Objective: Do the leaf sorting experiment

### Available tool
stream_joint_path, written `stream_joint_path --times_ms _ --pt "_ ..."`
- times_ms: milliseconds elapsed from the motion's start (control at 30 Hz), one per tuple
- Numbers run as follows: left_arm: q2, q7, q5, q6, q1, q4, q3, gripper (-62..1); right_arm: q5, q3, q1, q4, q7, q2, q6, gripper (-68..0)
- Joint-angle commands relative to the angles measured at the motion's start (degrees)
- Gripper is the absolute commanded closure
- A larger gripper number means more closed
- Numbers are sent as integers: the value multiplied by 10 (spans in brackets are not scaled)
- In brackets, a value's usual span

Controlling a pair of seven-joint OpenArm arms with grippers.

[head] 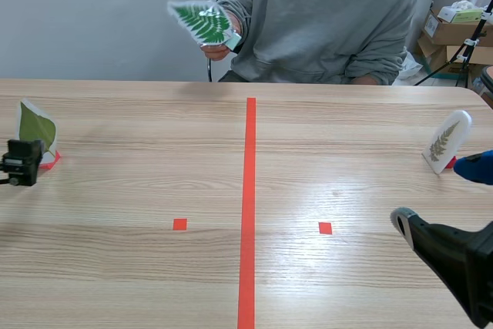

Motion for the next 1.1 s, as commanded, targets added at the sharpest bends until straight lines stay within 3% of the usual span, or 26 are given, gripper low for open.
stream_joint_path --times_ms 0,200,300,500,800,1067 --pt "-31 0 -13 -1 50 65 -8 -623 4 2 5 6 0 3 0 -562" --pt "-56 3 -15 -1 277 299 -75 -623 4 2 5 6 -4 3 0 -562" --pt "-50 -16 -36 -5 390 421 -115 -623 4 2 5 6 -4 3 0 -562" --pt "-21 -15 -63 -69 531 594 -162 -623 4 2 5 6 -4 3 0 -562" --pt "40 22 -63 -148 587 685 -164 -623 4 2 5 6 -4 3 0 -562" --pt "66 46 -63 -176 607 709 -164 -623 4 2 5 6 -4 3 0 -562"
